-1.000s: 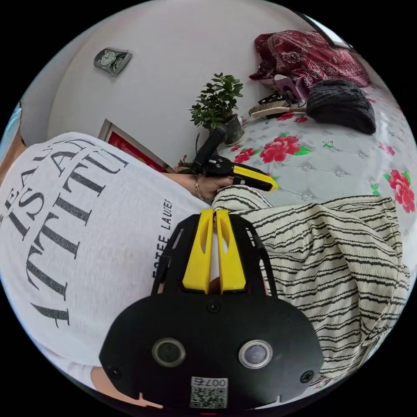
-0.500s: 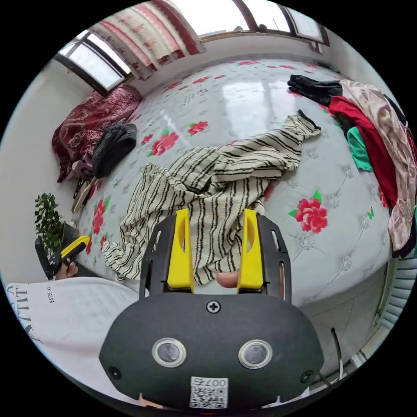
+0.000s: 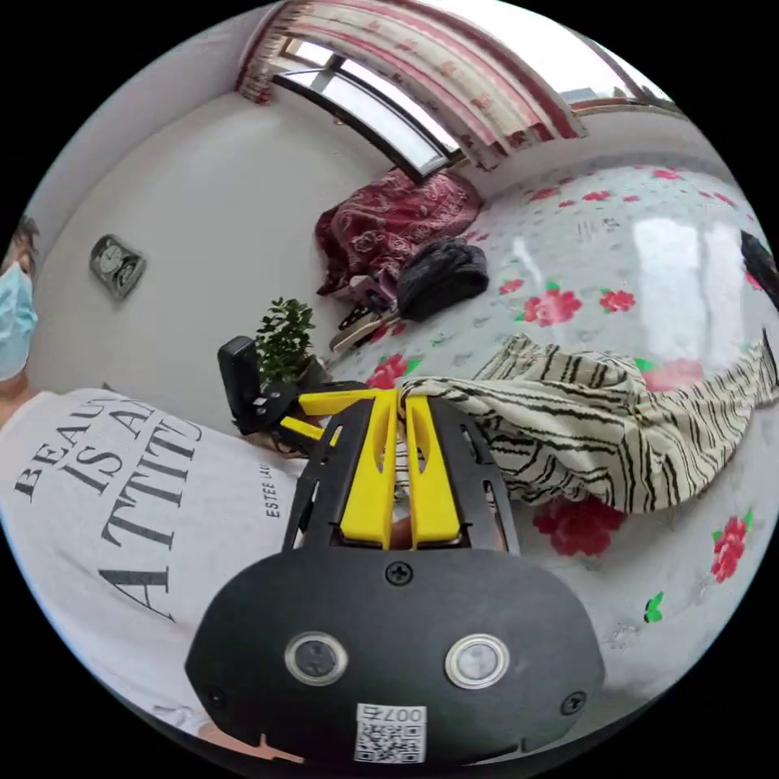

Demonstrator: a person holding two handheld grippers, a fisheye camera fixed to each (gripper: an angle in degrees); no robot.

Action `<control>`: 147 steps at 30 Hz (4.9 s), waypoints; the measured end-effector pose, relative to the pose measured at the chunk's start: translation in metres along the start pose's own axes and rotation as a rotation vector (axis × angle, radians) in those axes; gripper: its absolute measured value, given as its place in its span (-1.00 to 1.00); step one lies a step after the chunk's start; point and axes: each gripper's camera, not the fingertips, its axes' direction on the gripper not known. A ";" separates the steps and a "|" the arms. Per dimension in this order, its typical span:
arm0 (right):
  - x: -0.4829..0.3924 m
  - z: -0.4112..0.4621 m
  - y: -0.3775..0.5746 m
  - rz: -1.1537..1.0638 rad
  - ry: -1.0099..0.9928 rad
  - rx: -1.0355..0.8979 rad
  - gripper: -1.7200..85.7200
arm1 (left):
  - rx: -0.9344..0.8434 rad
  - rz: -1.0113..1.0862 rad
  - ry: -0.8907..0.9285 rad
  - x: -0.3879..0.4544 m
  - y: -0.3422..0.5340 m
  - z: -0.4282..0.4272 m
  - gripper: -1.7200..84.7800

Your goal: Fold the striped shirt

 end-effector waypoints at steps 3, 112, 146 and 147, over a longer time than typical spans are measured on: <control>-0.058 0.031 -0.027 -0.233 -0.107 -0.135 -0.93 | 0.104 -0.010 -0.122 0.008 0.007 -0.023 -0.66; 0.162 -0.085 0.020 0.492 0.793 -0.206 -0.81 | -0.116 -0.752 -0.443 -0.186 0.118 -0.001 -0.85; 0.310 0.027 -0.233 0.171 0.722 -0.155 -0.87 | 0.015 -0.743 -0.523 -0.394 -0.170 0.072 -0.98; 0.313 0.033 -0.231 0.191 0.723 -0.190 -0.86 | -0.053 -0.831 -0.548 -0.403 -0.169 0.084 -0.98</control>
